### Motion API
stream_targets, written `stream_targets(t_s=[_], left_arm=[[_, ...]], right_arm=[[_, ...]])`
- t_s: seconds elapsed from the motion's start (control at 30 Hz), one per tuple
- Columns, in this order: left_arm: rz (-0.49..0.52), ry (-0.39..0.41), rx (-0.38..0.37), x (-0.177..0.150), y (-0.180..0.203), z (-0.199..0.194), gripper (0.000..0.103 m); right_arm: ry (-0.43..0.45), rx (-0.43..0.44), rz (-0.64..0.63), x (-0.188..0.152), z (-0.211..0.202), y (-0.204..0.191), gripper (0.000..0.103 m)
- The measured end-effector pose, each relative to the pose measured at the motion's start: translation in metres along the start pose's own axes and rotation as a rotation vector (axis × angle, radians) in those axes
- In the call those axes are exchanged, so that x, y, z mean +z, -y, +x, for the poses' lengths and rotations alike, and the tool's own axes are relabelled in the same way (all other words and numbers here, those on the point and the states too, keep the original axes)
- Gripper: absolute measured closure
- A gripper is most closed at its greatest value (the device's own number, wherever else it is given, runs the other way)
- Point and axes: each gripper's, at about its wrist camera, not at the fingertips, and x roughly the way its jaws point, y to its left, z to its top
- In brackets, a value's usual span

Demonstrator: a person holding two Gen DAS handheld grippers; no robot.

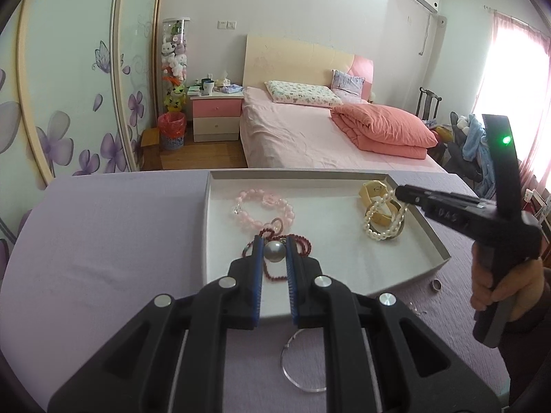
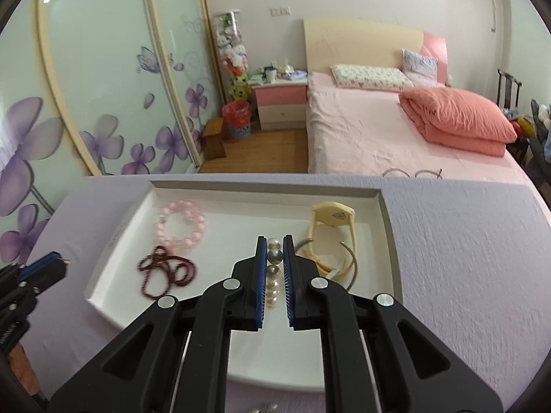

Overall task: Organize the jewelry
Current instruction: 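Carry the pearl bracelet and pearl earring over the grey tray with both grippers, then lower the pearl bracelet into the tray and open the right gripper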

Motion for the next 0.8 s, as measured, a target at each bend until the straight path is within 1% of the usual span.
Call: stream_targets(t_s=[0.13, 0.27, 0.3, 0.33, 0.37, 0.4, 0.43, 0.57, 0.8], left_arm=[[0.003, -0.007, -0.007, 0.004, 0.002, 0.013, 0.090], [-0.004, -0.016, -0.018, 0.008, 0.003, 0.025, 0.090], [-0.004, -0.018, -0.021, 0.009, 0.004, 0.027, 0.090], [-0.003, -0.019, -0.023, 0.009, 0.006, 0.030, 0.090], [-0.001, -0.021, -0.023, 0.009, 0.006, 0.032, 0.090], [0.000, -0.023, -0.024, 0.010, 0.008, 0.035, 0.090], [0.001, -0.025, -0.023, 0.011, 0.009, 0.038, 0.090], [0.000, -0.035, -0.021, 0.014, 0.011, 0.049, 0.090], [-0.021, -0.063, -0.006, 0.019, 0.009, 0.076, 0.090]], right_arm=[[-0.014, -0.023, 0.010, -0.006, 0.009, 0.013, 0.093], [-0.004, -0.023, 0.025, -0.011, 0.004, 0.022, 0.092], [0.002, -0.024, 0.025, -0.013, 0.001, 0.022, 0.088], [0.007, -0.028, 0.025, -0.013, 0.000, 0.022, 0.079], [0.020, -0.029, 0.025, -0.015, -0.005, 0.023, 0.073], [0.028, -0.028, 0.025, -0.013, -0.007, 0.025, 0.062], [0.038, -0.029, 0.022, -0.014, -0.010, 0.026, 0.058], [0.053, -0.026, 0.002, -0.018, -0.017, 0.028, 0.058], [0.048, -0.028, -0.013, -0.025, -0.021, 0.032, 0.057]])
